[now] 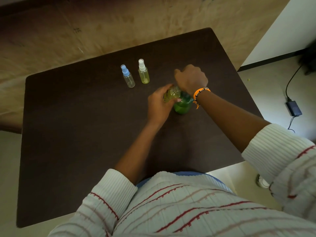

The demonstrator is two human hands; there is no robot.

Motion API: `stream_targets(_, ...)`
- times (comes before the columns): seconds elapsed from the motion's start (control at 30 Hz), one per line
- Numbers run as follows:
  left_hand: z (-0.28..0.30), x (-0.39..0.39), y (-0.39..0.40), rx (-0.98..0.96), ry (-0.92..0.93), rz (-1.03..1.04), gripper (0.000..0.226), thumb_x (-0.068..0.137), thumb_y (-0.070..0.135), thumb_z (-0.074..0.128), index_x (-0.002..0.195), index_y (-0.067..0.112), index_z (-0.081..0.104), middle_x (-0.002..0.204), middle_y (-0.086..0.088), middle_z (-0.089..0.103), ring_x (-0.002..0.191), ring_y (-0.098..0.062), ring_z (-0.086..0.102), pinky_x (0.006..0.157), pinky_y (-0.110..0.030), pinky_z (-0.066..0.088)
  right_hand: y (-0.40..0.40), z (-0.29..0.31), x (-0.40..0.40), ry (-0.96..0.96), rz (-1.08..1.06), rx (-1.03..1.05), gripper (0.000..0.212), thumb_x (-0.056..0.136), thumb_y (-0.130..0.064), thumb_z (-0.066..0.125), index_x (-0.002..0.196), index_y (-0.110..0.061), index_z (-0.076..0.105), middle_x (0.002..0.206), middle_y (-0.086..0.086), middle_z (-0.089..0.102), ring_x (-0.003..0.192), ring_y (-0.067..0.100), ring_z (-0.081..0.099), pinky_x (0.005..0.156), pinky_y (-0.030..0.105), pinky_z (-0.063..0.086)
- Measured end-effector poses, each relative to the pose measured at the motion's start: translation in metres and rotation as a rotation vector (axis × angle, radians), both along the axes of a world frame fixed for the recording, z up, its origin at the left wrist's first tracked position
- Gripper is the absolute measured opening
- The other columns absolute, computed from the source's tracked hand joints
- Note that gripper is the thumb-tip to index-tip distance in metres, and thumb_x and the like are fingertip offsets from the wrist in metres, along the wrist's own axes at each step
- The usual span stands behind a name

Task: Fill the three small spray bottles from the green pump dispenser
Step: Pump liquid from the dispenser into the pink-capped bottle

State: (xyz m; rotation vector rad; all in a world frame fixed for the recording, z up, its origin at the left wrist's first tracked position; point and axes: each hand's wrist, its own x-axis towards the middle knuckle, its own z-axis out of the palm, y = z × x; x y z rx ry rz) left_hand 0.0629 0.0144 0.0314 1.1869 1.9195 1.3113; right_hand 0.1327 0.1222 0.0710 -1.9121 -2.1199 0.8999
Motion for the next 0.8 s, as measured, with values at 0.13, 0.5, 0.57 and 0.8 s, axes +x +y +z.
stream_targets(0.13, 0.0045, -0.0004, -0.0001, 0.014, 0.008, 0.01, 0.051, 0.065, 0.011, 0.082, 0.114, 0.008, 0.065, 0.104, -0.005, 0.07, 0.084, -0.001, 0.06, 0.075, -0.009, 0.045, 0.0044, 0.0011, 0.0028, 0.057, 0.002, -0.141, 0.048, 0.089, -0.039, 0.046, 0.119, -0.008, 0.065, 0.127, 0.015, 0.061, 0.117, 0.038, 0.056, 0.087, 0.035, 0.041)
stream_targets(0.5, 0.0045, -0.0046, 0.0033, 0.012, 0.066, 0.034, 0.055, 0.065, 0.011, 0.081, 0.117, 0.007, 0.064, 0.109, -0.007, 0.068, 0.098, -0.013, 0.064, 0.084, -0.015, 0.048, 0.0041, -0.0039, 0.0008, 0.032, -0.075, -0.047, 0.047, 0.092, -0.043, 0.045, 0.115, -0.007, 0.063, 0.121, 0.014, 0.063, 0.112, 0.037, 0.058, 0.084, 0.035, 0.041)
stream_targets(0.57, 0.0046, -0.0054, 0.0033, 0.017, 0.062, 0.03, 0.054, 0.065, 0.011, 0.081, 0.116, 0.007, 0.064, 0.109, -0.007, 0.069, 0.098, -0.014, 0.064, 0.085, -0.018, 0.049, 0.0066, -0.002, 0.002, 0.056, -0.049, -0.104, 0.05, 0.09, -0.046, 0.045, 0.116, -0.008, 0.065, 0.122, 0.013, 0.064, 0.112, 0.036, 0.058, 0.088, 0.036, 0.043)
stream_targets(0.8, 0.0068, -0.0039, 0.0031, 0.025, 0.085, 0.035, 0.054, 0.064, 0.011, 0.081, 0.115, 0.007, 0.065, 0.109, -0.007, 0.068, 0.097, -0.012, 0.063, 0.084, -0.015, 0.047, 0.005, -0.0054, 0.0007, 0.106, -0.099, -0.098, 0.048, 0.088, -0.044, 0.046, 0.115, -0.009, 0.065, 0.122, 0.012, 0.064, 0.112, 0.036, 0.058, 0.087, 0.035, 0.043)
